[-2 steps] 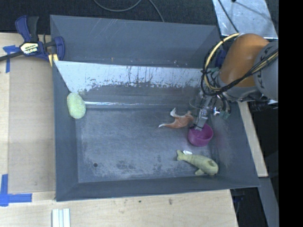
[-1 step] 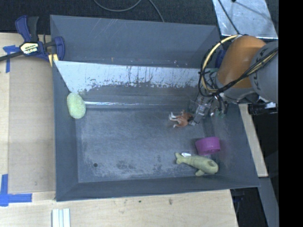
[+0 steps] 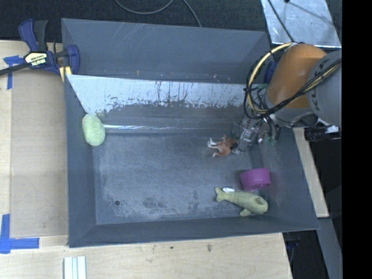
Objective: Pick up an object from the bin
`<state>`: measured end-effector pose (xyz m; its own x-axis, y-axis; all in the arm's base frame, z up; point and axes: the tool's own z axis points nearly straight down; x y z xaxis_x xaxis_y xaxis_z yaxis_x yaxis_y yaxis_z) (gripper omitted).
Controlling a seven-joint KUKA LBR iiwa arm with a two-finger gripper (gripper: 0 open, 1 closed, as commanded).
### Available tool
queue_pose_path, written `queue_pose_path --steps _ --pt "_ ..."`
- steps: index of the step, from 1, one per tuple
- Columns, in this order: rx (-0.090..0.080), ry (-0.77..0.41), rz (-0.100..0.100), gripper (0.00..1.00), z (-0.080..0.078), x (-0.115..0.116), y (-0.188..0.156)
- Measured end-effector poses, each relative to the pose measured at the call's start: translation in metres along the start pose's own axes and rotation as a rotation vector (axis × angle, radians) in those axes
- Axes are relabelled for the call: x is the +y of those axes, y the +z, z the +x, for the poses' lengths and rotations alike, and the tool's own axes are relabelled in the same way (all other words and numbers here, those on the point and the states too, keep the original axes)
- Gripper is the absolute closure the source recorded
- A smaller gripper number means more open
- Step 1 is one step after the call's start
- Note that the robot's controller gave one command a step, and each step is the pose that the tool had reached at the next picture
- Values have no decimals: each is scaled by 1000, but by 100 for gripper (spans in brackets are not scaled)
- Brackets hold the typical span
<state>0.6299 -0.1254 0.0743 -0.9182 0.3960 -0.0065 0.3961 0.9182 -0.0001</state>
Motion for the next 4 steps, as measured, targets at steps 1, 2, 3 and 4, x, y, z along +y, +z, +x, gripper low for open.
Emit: queue_pose_path --steps 1,2,3,4 --pt "-1 -2 -1 100 -3 0 -38" --pt "4 -3 0 100 -1 -1 -5" --pt "-2 -6 -2 100 -5 0 -49" --pt "6 -5 0 100 -1 -2 -7"
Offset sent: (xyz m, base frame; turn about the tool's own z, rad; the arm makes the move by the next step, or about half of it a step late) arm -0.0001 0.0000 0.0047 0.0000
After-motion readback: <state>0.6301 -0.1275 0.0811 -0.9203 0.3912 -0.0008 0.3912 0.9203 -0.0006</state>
